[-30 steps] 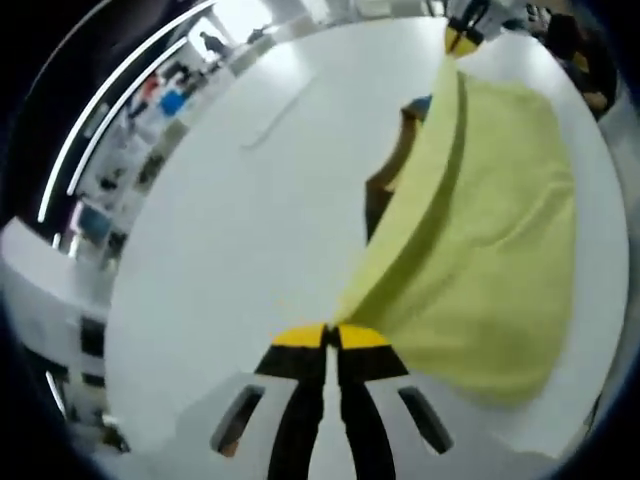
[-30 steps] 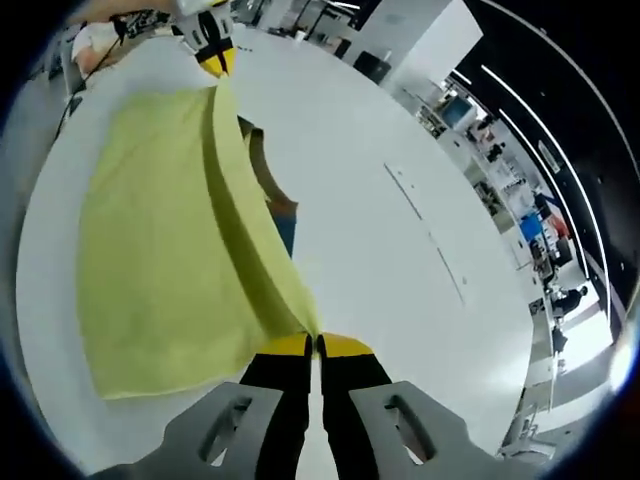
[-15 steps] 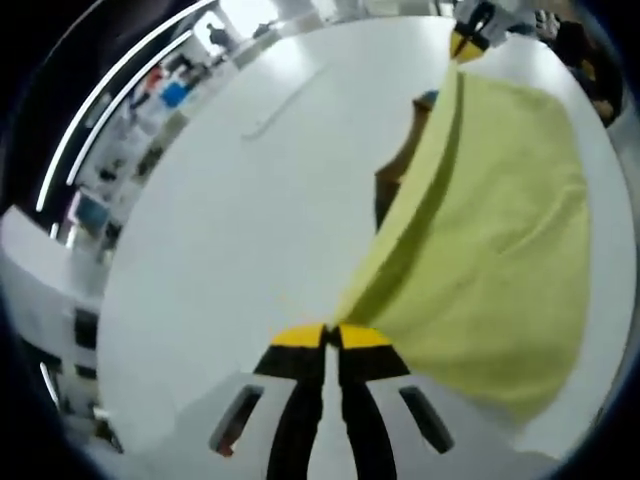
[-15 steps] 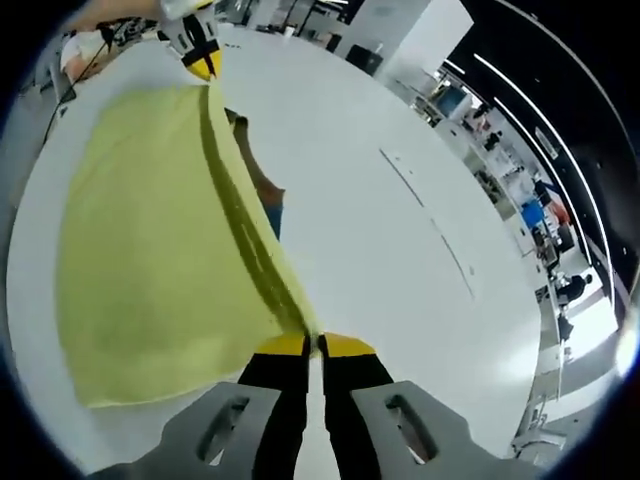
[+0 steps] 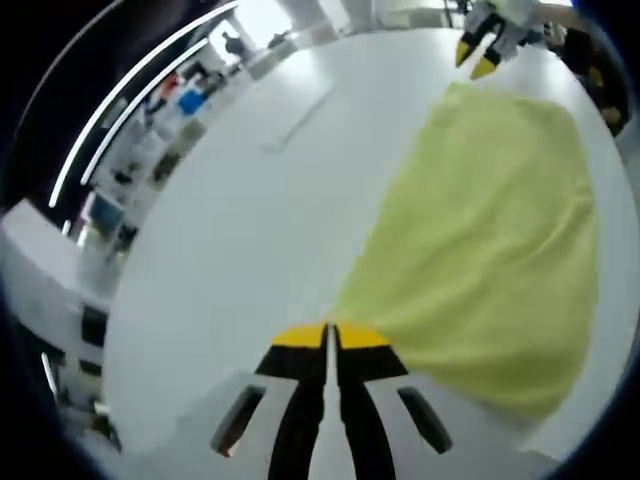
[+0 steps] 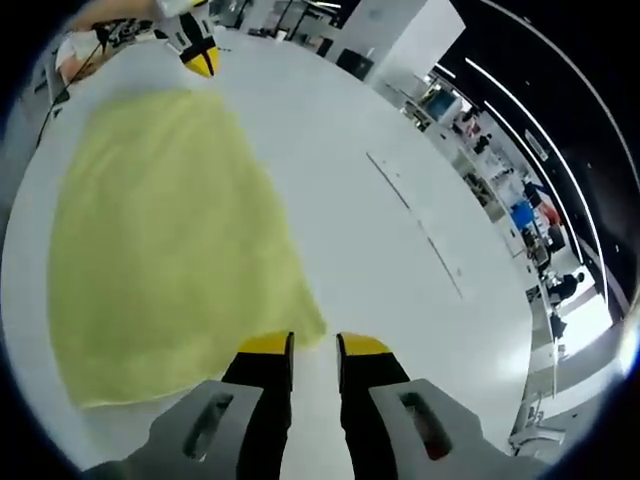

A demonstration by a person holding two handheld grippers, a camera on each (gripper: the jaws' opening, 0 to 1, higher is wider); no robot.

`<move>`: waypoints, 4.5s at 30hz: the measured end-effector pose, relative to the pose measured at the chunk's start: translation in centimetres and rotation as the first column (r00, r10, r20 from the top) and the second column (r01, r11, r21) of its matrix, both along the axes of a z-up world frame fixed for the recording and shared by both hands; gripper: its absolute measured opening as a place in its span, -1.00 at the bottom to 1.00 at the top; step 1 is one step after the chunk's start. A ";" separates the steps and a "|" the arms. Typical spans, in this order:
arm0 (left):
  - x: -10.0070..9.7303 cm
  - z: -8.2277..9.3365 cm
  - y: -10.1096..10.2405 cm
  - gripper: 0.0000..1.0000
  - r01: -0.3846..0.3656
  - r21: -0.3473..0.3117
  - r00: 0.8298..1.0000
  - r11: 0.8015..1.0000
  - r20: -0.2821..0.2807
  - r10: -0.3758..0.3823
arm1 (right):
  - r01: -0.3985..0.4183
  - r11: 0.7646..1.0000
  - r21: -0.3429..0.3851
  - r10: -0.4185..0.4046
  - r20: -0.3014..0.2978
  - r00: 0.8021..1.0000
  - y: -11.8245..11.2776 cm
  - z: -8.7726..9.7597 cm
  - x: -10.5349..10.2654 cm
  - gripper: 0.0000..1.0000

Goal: Fold the garment on the visible template until the final outline fits inside the template.

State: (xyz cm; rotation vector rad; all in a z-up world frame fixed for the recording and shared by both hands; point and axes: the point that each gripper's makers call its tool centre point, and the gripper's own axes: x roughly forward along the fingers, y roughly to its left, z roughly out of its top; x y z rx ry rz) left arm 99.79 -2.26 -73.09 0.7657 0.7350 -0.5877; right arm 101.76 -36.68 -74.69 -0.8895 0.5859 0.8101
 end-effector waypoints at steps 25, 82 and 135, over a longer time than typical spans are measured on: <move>-6.5 5.7 -6.0 0.13 -0.012 -0.469 0.997 0.883 -0.074 -0.025 | 0.028 0.962 0.273 -0.010 -0.065 0.998 3.0 3.8 -6.9 0.15; -19.7 3.6 -4.5 0.64 -0.174 -0.638 0.976 0.751 -0.213 0.046 | 0.194 0.813 0.549 -0.116 -0.173 0.978 2.3 6.1 -18.4 1.00; -18.5 -3.8 -1.6 -0.97 -0.579 -0.651 0.813 0.491 -0.510 0.281 | 0.429 0.745 0.511 -0.260 -0.370 0.892 -0.3 -1.5 -18.9 -0.50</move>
